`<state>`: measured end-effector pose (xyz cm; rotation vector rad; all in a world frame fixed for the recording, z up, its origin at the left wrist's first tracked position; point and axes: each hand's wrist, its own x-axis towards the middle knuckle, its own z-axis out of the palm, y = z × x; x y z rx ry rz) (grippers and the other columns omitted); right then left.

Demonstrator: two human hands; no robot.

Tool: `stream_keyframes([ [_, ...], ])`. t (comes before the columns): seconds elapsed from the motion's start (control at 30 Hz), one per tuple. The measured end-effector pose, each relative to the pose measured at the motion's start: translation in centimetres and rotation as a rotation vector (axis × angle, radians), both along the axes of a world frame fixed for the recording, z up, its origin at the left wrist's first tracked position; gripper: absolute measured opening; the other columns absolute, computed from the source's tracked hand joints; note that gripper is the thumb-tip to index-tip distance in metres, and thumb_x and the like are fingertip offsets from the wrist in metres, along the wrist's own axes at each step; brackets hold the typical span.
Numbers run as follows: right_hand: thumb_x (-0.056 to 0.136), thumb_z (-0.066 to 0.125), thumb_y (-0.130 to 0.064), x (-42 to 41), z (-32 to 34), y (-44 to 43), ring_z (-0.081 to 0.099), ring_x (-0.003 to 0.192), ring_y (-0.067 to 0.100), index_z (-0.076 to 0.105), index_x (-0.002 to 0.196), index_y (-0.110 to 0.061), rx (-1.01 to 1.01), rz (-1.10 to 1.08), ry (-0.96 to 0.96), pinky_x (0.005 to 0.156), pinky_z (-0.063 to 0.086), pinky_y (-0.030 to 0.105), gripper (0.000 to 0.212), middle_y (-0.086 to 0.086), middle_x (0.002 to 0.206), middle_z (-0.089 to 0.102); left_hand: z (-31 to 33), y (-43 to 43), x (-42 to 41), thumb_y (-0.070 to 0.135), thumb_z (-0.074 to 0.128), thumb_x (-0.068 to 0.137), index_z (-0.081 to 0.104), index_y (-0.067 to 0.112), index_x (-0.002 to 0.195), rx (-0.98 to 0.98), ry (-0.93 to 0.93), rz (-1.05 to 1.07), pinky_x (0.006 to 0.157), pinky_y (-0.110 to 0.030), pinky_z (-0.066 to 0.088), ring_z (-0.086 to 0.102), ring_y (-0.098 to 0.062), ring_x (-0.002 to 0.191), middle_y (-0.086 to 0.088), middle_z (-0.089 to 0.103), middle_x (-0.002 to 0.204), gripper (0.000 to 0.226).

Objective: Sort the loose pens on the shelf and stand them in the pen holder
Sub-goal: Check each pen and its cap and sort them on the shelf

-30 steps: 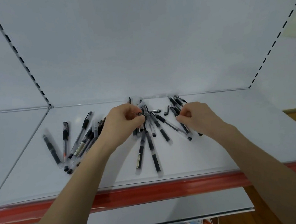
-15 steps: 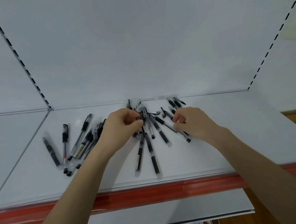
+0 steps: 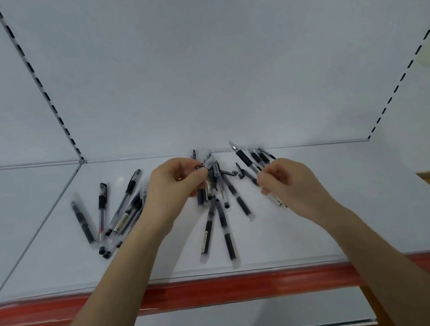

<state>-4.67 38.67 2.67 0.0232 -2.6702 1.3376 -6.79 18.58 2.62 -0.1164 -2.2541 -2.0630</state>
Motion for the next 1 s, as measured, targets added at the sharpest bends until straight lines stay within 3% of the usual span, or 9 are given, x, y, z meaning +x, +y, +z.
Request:
stream_keyframes([
  [0.1,0.087,0.056,-0.013,1.9,1.0,-0.9,0.051,0.049,0.008,0.057,0.080,-0.014,-0.239,0.039,0.036,0.052,0.042,0.021,0.007,-0.003,0.058,0.060,1.0,-0.1,0.2,0.007,0.060,0.085,0.061,0.009,0.087,0.323,-0.068,0.020,0.052,-0.014,0.049,0.063,-0.004,0.055,0.003,0.067,0.058,0.003],
  [0.23,0.086,0.057,-0.014,3.9,1.6,-1.7,0.042,0.050,0.013,0.060,0.080,-0.033,-0.198,0.086,0.183,0.049,0.036,0.019,0.020,0.016,0.055,0.049,2.5,0.0,0.5,0.011,0.058,0.087,0.062,0.011,0.083,0.494,-0.058,0.006,0.053,-0.014,0.049,0.064,-0.005,0.057,0.003,0.068,0.060,0.006],
  [0.37,0.084,0.061,-0.014,5.0,2.1,-2.3,0.041,0.047,0.012,0.060,0.078,-0.041,-0.131,0.140,0.228,0.048,0.035,0.015,0.027,0.011,0.057,0.051,3.3,0.1,1.0,0.010,0.057,0.088,0.062,0.011,0.081,0.525,-0.001,0.007,0.053,-0.015,0.049,0.064,-0.006,0.057,0.003,0.068,0.061,0.008],
  [0.57,0.083,0.062,-0.010,5.6,2.5,-2.8,0.042,0.045,0.007,0.061,0.075,-0.039,-0.152,0.141,0.238,0.047,0.033,0.008,0.031,-0.011,0.043,0.048,3.6,0.2,1.5,0.010,0.059,0.087,0.062,0.010,0.085,0.486,0.042,0.024,0.054,-0.015,0.050,0.065,-0.006,0.059,0.002,0.068,0.062,0.004],
  [0.8,0.083,0.062,-0.015,5.5,2.3,-3.0,0.040,0.047,0.014,0.063,0.071,-0.044,-0.184,0.152,0.239,0.047,0.033,0.014,0.032,0.010,0.053,0.045,3.3,0.5,2.1,0.008,0.061,0.085,0.062,0.013,0.083,0.428,0.068,0.013,0.055,-0.016,0.050,0.065,-0.006,0.058,0.004,0.068,0.060,0.006],
  [1.0,0.086,0.060,-0.016,5.5,1.8,-3.9,0.037,0.049,0.013,0.061,0.069,-0.048,-0.225,0.143,0.226,0.051,0.035,0.024,0.036,0.002,0.048,0.039,2.7,1.6,2.7,0.002,0.060,0.084,0.059,0.010,0.084,0.467,0.068,0.009,0.061,-0.021,0.055,0.064,-0.008,0.057,0.004,0.067,0.059,0.008],
])
